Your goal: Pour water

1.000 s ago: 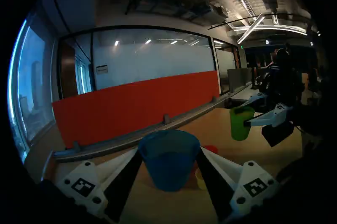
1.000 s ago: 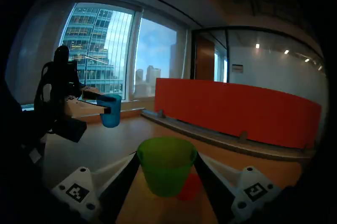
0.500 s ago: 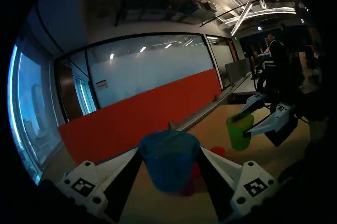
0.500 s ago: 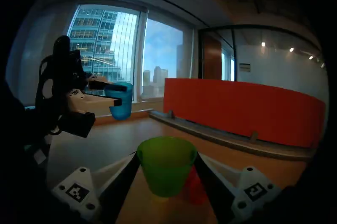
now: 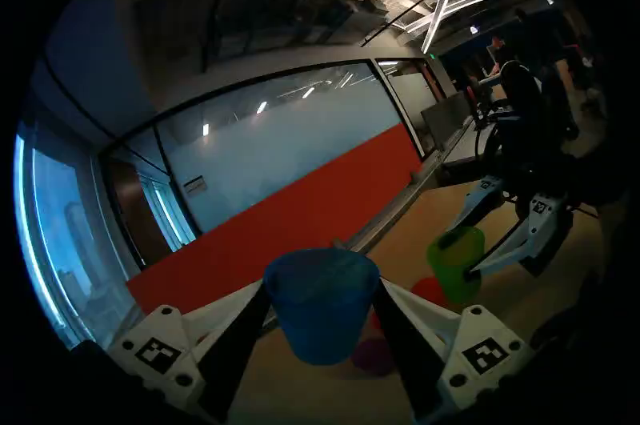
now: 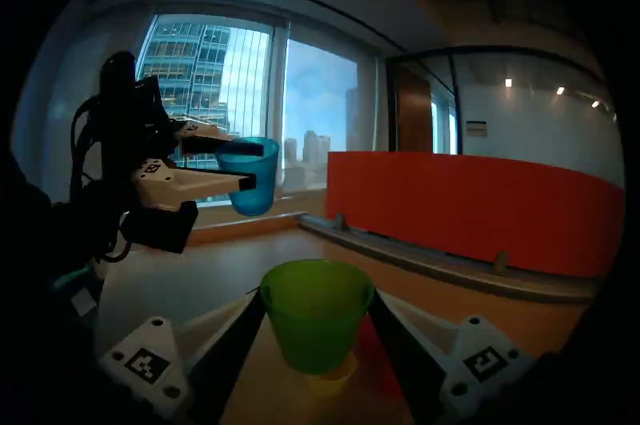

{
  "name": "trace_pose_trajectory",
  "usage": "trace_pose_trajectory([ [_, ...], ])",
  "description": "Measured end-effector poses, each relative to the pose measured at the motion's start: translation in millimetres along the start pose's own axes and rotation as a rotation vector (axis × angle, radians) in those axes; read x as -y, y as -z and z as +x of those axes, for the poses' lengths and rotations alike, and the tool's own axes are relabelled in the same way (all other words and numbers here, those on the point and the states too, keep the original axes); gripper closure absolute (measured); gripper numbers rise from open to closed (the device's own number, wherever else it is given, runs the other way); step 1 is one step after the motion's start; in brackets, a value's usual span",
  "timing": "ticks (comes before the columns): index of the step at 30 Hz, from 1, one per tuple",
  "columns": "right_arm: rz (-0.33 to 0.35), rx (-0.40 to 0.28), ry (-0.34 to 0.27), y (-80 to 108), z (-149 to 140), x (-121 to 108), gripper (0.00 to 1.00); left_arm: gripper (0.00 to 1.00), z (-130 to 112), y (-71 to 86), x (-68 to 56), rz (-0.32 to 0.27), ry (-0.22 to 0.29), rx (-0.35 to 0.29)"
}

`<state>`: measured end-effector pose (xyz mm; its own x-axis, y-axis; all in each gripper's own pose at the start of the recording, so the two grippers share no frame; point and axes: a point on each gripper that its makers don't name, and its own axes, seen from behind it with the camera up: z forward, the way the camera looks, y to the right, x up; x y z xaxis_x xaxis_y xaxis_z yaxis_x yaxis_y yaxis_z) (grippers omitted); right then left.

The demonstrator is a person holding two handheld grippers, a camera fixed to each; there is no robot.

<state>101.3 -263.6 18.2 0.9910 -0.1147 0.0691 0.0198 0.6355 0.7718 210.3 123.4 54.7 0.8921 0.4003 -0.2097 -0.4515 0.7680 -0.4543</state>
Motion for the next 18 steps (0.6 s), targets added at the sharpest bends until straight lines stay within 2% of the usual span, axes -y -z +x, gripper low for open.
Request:
trace_pose_trajectory([
  [18,0.051,-0.006,0.001,-20.5,-1.2,20.6,0.08,0.14,29.6,-2.3,-3.1,-0.002,-0.166,-0.02],
])
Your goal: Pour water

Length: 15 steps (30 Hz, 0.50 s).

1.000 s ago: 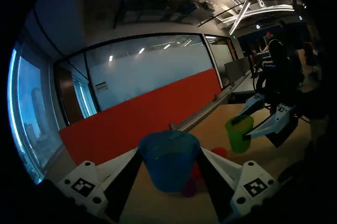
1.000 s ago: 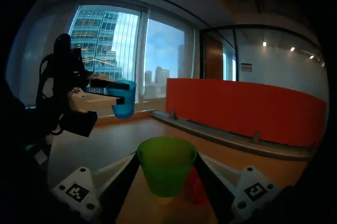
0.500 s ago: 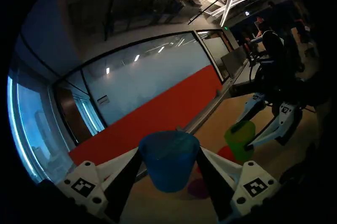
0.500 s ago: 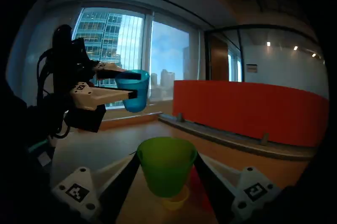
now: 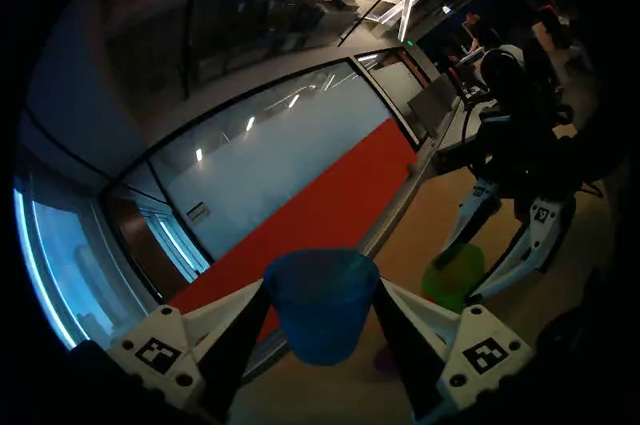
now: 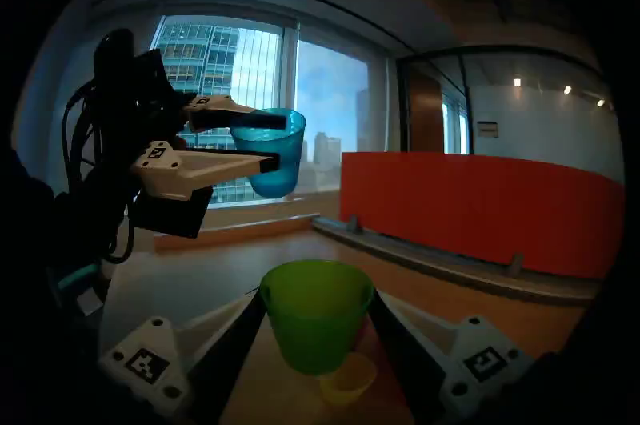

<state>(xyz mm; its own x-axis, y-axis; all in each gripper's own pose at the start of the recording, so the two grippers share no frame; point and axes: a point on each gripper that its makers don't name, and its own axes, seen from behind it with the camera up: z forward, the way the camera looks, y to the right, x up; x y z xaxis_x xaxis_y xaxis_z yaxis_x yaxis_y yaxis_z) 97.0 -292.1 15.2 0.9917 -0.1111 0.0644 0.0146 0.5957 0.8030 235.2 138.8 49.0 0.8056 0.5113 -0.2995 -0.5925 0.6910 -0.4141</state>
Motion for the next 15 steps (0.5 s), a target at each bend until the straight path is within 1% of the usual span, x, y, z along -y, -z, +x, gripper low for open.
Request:
trace_pose_trajectory([
  [15,0.054,0.003,0.011,-15.9,1.8,22.1,0.08,0.14,16.0,-0.3,-5.1,-0.007,-0.098,-0.019],
])
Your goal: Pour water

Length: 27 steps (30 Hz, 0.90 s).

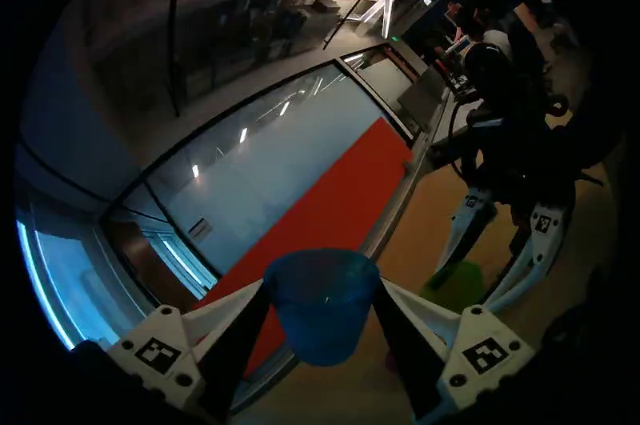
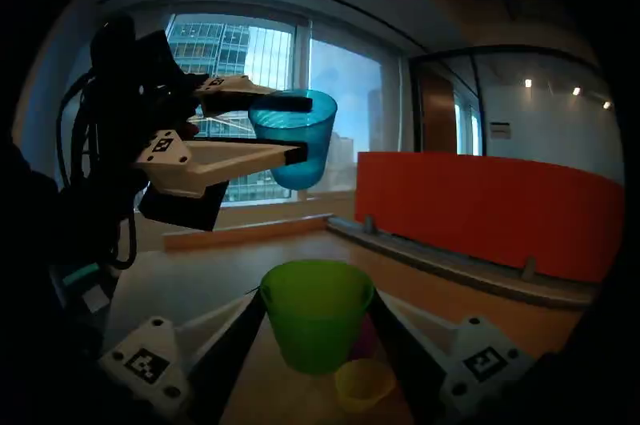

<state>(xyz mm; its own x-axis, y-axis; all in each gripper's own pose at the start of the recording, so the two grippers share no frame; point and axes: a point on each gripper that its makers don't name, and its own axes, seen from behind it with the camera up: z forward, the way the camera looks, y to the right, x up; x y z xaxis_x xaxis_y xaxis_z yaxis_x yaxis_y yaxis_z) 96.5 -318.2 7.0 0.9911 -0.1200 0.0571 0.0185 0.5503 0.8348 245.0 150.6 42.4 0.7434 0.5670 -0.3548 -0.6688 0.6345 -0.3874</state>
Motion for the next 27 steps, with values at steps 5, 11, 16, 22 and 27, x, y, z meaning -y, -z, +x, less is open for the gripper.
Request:
trace_pose_trajectory([
  [5,0.015,0.002,0.001,-2.8,-1.0,5.7,0.08,0.14,3.8,1.5,-0.7,-0.001,-0.034,-0.01],
  [11,0.028,0.007,0.005,-5.5,-3.0,10.6,0.08,0.14,7.1,2.7,-3.7,-0.007,-0.084,-0.018],
  [16,0.037,0.006,0.004,-6.6,-2.7,14.0,0.08,0.14,9.3,1.7,-4.1,-0.005,-0.118,-0.021],
  [22,0.043,0.006,0.008,-7.5,-0.5,16.3,0.08,0.14,12.1,0.2,-2.3,0.003,-0.151,-0.022],
  [27,0.046,0.005,0.009,-7.4,0.6,17.0,0.08,0.14,14.4,0.2,-2.9,0.001,-0.172,-0.029],
])
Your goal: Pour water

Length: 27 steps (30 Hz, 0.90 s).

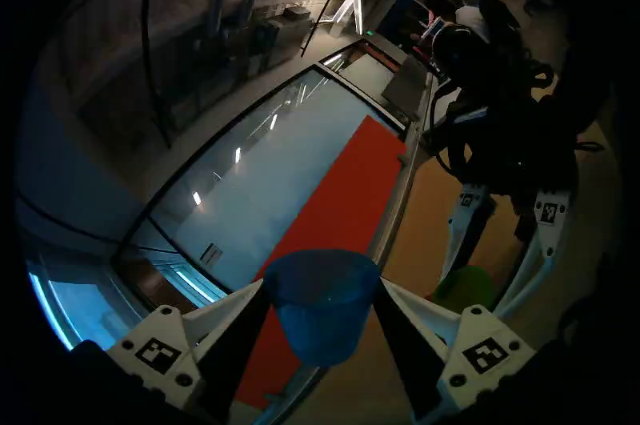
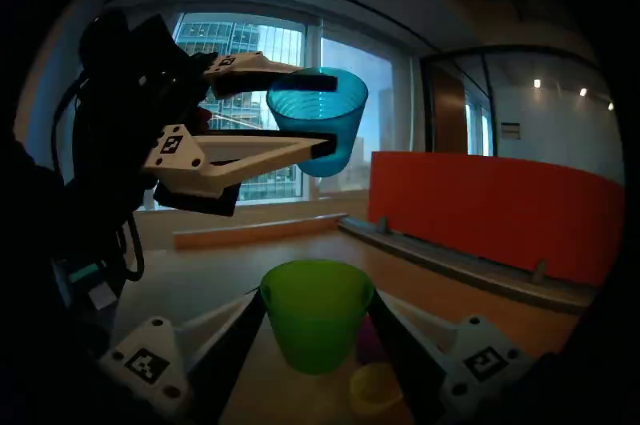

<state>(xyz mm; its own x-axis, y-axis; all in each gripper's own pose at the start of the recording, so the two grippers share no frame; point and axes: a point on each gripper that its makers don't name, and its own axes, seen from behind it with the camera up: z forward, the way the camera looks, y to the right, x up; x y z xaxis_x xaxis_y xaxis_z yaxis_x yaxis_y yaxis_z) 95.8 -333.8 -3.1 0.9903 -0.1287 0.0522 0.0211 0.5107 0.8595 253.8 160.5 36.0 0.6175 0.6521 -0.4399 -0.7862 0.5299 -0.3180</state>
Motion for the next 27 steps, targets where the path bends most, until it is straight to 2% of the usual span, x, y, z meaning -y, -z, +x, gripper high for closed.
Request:
trace_pose_trajectory([
  [12,0.006,0.001,0.007,-1.5,1.3,2.4,0.08,0.14,3.1,-2.5,0.7,0.012,-0.071,-0.006],
  [27,0.002,0.003,0.011,-0.5,1.7,0.6,0.08,0.14,6.1,-2.1,4.3,0.029,-0.132,-0.01],
])
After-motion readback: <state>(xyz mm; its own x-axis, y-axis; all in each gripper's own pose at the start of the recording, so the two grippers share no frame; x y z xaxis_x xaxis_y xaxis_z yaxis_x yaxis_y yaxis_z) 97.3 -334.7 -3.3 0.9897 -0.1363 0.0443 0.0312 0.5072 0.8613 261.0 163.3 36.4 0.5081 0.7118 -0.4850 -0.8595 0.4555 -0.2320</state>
